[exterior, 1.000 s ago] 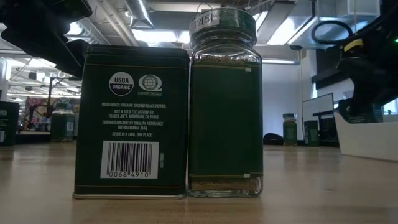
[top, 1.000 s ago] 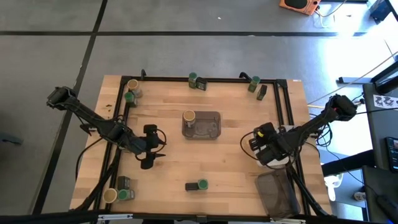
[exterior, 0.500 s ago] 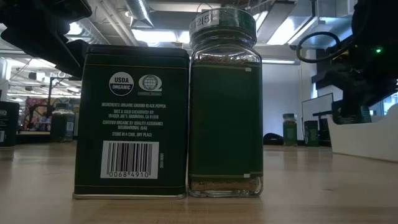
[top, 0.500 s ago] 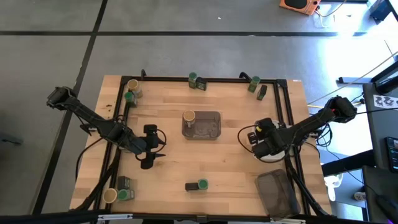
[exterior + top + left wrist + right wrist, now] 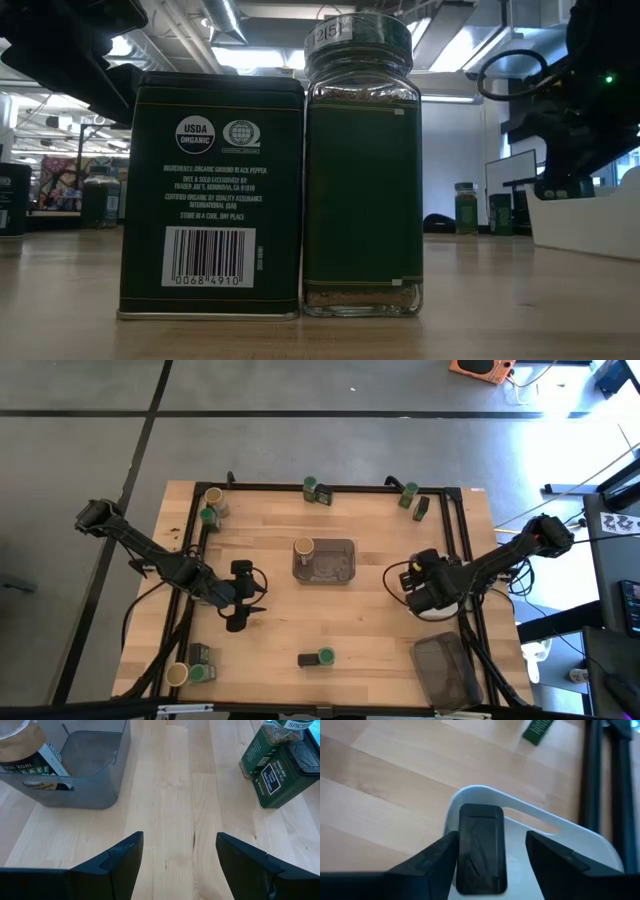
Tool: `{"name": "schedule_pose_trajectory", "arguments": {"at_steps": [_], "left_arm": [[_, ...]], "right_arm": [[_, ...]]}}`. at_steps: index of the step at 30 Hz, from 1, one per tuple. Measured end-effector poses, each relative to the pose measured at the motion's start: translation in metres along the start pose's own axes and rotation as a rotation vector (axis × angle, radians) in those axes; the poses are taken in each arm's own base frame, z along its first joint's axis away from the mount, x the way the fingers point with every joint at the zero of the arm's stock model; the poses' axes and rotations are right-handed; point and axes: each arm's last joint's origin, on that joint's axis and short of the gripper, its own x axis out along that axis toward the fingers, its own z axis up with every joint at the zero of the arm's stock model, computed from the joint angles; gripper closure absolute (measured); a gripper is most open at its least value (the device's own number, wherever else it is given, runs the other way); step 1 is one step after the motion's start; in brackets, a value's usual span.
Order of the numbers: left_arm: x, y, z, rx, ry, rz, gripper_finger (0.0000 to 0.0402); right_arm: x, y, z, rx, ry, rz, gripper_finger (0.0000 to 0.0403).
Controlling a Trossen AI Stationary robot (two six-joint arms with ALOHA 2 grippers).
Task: Sort spices by type
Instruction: Put the top right black seasoning can into the white bin
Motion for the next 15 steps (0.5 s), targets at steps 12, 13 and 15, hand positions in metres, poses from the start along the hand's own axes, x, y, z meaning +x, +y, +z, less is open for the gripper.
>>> {"name": "schedule_pose_trajectory", "arguments": {"at_steps": [12,13,15], "left_arm": [[0.0,0.0,0.0,-0.004,-0.005,-0.002,0.0155],[0.0,0.0,0.0,-0.004,-0.005,-0.002,0.0155],[0.0,0.0,0.0,-0.004,-0.005,-0.002,0.0155]], "right_arm": [[-0.051,0.005,0.048,0.009,-0.095,0.01,0.0176],[-0.051,0.005,0.052,0.005,-0.095,0.003,0.0176],[-0.046,0.005,0.06,-0.006,-0.086,-0.028,0.0176]]}}
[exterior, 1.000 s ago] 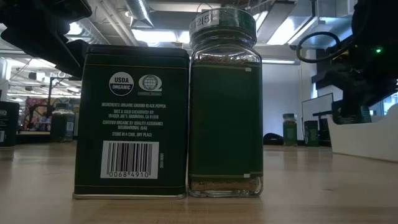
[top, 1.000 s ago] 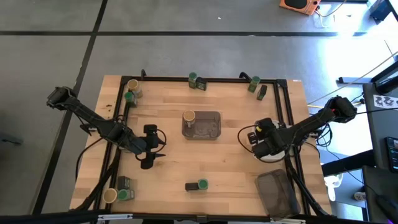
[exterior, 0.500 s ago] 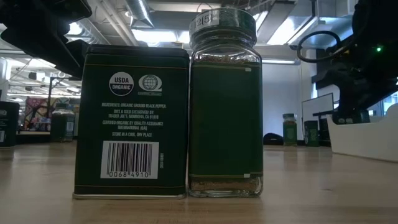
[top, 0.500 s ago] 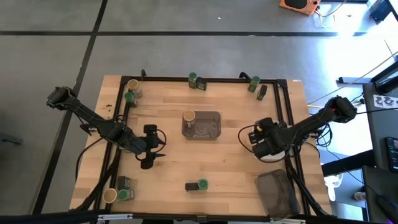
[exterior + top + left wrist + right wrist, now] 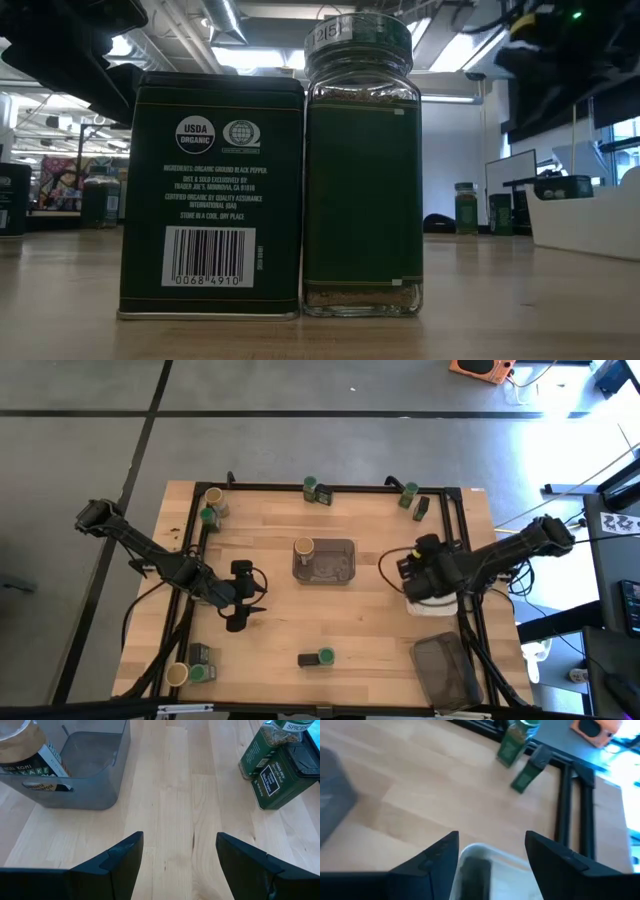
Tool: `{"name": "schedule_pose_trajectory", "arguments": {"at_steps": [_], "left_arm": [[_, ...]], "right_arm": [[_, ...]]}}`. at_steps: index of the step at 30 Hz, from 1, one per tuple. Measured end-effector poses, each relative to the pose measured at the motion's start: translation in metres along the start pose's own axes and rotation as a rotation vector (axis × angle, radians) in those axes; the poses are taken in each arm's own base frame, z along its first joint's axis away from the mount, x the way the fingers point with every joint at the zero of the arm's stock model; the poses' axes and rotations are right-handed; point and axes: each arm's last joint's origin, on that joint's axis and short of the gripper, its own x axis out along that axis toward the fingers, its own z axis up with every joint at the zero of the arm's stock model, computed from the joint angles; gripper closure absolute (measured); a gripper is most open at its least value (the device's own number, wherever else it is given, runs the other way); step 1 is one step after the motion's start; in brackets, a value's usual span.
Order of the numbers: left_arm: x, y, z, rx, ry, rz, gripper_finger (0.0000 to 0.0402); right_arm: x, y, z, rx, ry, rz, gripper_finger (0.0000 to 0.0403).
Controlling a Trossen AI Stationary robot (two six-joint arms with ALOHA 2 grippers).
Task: Sort spices by type
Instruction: Put the top right black seasoning can into the white bin
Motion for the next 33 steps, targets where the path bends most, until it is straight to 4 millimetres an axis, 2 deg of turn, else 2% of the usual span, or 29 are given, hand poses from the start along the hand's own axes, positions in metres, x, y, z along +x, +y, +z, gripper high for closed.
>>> {"name": "schedule_pose_trajectory", "arguments": {"at_steps": [10,17,21,28,33], "left_arm": [[0.0,0.0,0.0,0.0,-0.001,0.0,0.0155],[0.0,0.0,0.0,0.0,-0.001,0.0,0.0155],[0.0,0.0,0.0,0.0,0.0,0.0,0.0155],[0.0,0.0,0.0,0.001,0.001,0.0,0.0155],[0.0,0.0,0.0,0.001,0.001,0.0,0.0155]], "right_arm": [[0.048,-0.014,0.047,-0.012,0.092,-0.205,0.0176],[0.083,-0.021,0.08,0.009,0.106,-0.19,0.0176],[0.101,-0.033,0.097,0.048,0.122,-0.201,0.0176],[0.123,-0.053,0.116,0.166,0.133,-0.21,0.0176],[0.138,-0.06,0.12,0.234,0.114,-0.194,0.0176]]}}
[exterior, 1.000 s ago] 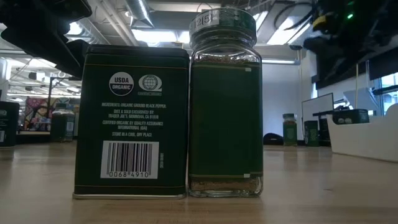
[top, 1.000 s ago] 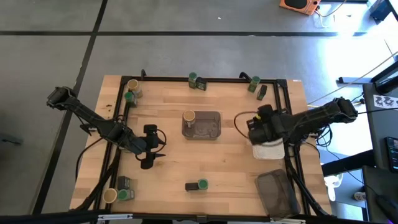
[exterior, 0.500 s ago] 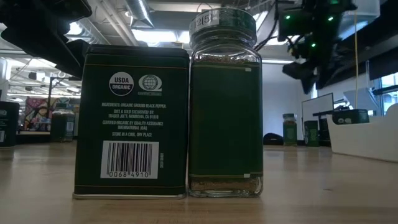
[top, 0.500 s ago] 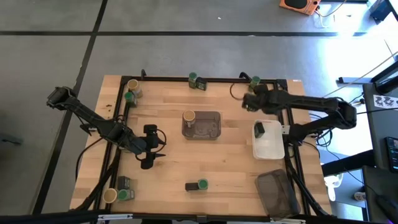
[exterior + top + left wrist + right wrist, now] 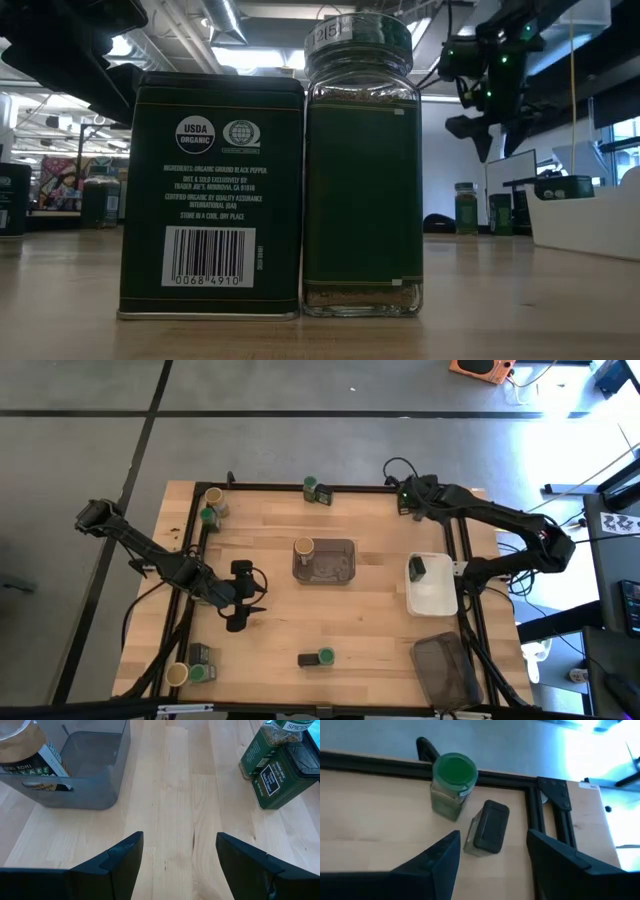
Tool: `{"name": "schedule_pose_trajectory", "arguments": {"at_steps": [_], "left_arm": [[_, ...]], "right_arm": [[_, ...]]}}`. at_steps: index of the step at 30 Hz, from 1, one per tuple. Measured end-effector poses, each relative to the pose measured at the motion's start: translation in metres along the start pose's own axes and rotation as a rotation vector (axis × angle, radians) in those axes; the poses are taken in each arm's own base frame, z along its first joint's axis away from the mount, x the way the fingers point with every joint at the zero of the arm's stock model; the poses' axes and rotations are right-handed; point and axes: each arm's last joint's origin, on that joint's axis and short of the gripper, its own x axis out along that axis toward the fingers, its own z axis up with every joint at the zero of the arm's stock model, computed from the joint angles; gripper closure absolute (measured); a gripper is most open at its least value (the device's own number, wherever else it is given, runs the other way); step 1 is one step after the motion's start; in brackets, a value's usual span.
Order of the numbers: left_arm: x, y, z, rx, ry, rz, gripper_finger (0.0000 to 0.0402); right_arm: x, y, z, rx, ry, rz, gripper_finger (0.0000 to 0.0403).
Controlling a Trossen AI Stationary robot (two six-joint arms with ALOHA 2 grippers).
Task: Sort spices by type
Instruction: Put the top right black seasoning can into the white bin
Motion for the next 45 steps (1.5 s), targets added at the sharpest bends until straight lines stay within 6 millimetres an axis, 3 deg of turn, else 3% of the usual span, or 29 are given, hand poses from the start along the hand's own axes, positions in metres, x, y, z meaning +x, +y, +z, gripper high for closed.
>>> {"name": "schedule_pose_trajectory", "arguments": {"at_steps": [6,13,28,45], "left_arm": [[0.0,0.0,0.0,0.0,0.0,0.0,0.0155],[0.0,0.0,0.0,0.003,0.001,0.0,0.0155],[0.0,0.0,0.0,0.003,0.001,0.0,0.0155],[0.0,0.0,0.0,0.003,0.001,0.0,0.0155]], "right_arm": [[0.021,-0.01,-0.003,0.057,0.02,-0.037,0.0176],[0.04,-0.007,-0.012,0.113,0.01,0.052,0.0176],[0.049,-0.007,-0.014,0.139,-0.032,0.029,0.0176],[0.076,0.007,-0.025,0.065,0.041,-0.058,0.0176]]}}
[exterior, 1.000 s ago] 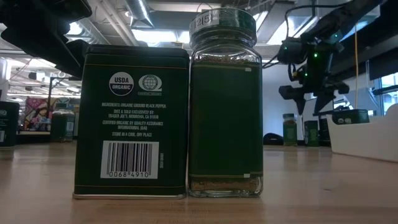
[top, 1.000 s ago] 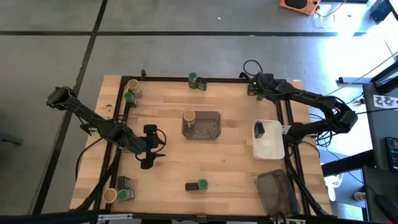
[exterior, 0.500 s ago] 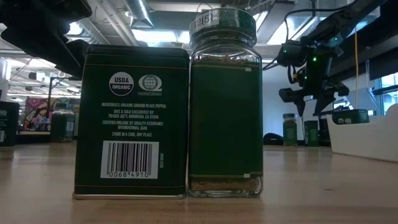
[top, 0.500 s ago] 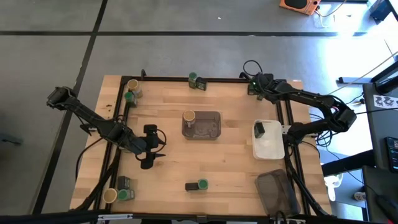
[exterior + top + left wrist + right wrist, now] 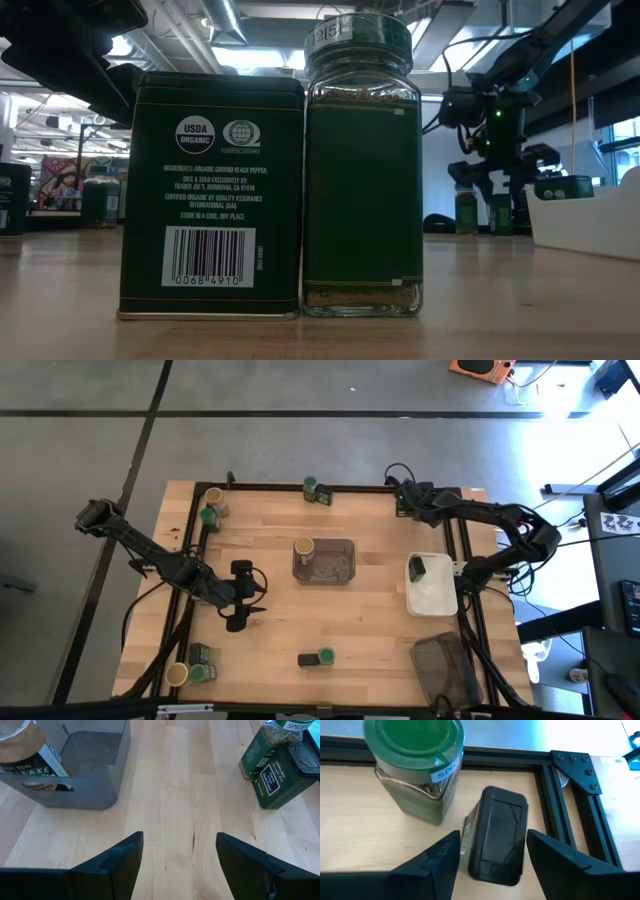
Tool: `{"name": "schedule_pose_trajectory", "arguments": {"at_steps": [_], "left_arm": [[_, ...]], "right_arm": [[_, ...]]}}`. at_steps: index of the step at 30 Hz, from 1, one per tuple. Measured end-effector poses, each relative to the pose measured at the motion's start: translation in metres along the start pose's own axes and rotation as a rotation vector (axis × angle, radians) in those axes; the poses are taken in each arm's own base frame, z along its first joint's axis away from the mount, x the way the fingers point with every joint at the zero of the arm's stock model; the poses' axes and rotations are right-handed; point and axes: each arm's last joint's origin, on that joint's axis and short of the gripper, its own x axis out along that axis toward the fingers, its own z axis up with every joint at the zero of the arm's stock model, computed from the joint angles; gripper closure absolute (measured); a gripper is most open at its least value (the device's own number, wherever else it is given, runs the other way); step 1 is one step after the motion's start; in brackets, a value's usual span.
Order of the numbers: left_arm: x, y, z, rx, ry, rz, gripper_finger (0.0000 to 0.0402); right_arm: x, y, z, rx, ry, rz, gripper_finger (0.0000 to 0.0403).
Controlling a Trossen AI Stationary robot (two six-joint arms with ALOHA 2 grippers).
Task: Sort spices by type
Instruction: Put the top right black seasoning can into the white bin
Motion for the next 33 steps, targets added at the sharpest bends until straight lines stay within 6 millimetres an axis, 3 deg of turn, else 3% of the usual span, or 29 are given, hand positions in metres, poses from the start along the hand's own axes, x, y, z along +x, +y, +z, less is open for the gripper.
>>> {"name": "schedule_pose_trajectory", "arguments": {"at_steps": [6,12,21,26,33], "left_arm": [[0.0,0.0,0.0,0.0,0.0,0.0,0.0155],[0.0,0.0,0.0,-0.001,0.0,0.0,0.0155],[0.0,0.0,0.0,-0.012,0.0,0.0,0.0155],[0.0,0.0,0.0,-0.013,0.0,0.0,0.0155],[0.0,0.0,0.0,-0.014,0.0,0.0,0.0155]], "right_arm": [[0.003,0.005,0.001,0.017,-0.002,0.035,0.0191],[0.003,0.005,0.001,0.016,0.0,0.035,0.0263],[0.0,0.001,0.001,-0.034,-0.022,-0.019,0.0266],[-0.021,-0.006,0.014,-0.063,-0.053,-0.007,0.0266],[-0.074,-0.024,0.017,-0.104,-0.122,0.039,0.0264]]}}
